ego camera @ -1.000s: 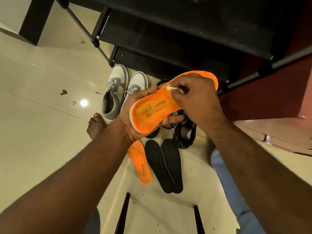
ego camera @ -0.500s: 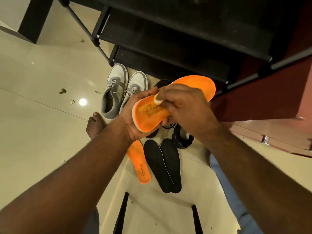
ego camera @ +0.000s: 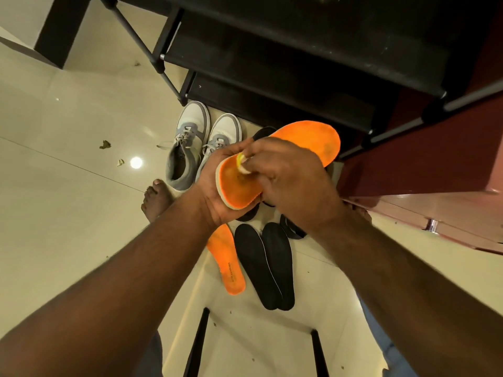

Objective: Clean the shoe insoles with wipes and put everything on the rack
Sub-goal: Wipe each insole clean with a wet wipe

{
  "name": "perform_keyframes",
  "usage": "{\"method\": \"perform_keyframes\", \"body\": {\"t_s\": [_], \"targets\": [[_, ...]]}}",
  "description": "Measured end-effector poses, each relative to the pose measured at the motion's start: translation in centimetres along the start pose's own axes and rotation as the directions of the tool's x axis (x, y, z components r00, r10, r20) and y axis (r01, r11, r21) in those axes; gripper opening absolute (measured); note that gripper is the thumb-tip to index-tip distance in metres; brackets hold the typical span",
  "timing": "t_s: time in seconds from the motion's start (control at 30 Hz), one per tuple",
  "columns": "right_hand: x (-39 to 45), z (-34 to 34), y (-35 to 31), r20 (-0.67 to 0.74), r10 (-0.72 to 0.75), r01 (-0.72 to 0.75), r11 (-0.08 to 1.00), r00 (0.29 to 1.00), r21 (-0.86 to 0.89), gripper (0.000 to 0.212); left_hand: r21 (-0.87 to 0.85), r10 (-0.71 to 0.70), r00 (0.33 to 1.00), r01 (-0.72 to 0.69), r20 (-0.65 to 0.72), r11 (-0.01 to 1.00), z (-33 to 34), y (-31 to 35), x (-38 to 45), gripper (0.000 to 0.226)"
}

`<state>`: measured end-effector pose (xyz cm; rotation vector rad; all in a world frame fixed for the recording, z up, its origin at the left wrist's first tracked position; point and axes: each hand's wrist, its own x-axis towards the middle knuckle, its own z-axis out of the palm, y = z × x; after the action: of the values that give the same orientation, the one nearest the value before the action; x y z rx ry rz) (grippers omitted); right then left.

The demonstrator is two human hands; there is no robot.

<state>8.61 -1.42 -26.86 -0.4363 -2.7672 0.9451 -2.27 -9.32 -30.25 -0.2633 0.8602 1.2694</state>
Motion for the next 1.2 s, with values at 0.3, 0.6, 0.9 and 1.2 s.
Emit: {"method": "perform_keyframes", "body": {"t_s": [0.3, 0.6, 0.9, 1.2], "targets": [[-0.1, 0.4, -1.6, -0.075, -0.106, 0.116, 0.984, 0.991, 0.132, 0.024, -0.121, -0.025, 0.994, 0.038, 0.109, 0.992, 0.3, 0.0, -0.2, 0.041], [-0.2, 0.7, -1.5, -0.088, -0.080, 0.090, 0.989, 0.993, 0.115, 0.017, -0.025, 0.004, 0.996, -0.006, -0.086, 1.000, 0.6, -0.1, 0.1, 0.045], [-0.2, 1.0, -0.1, -0.087, -0.009, 0.007, 1.000, 0.996, -0.026, 0.018, 0.028, -0.026, 0.985, 0.031, -0.169, 0.999, 0.9, 0.2, -0.1, 0.042], [-0.3, 0.8, 1.1, -0.109, 0.080, -0.085, 0.996, 0.991, -0.038, 0.021, 0.043, -0.008, 0.981, 0.017, -0.192, 0.999, 1.1, 0.0, -0.3, 0.033]]}}
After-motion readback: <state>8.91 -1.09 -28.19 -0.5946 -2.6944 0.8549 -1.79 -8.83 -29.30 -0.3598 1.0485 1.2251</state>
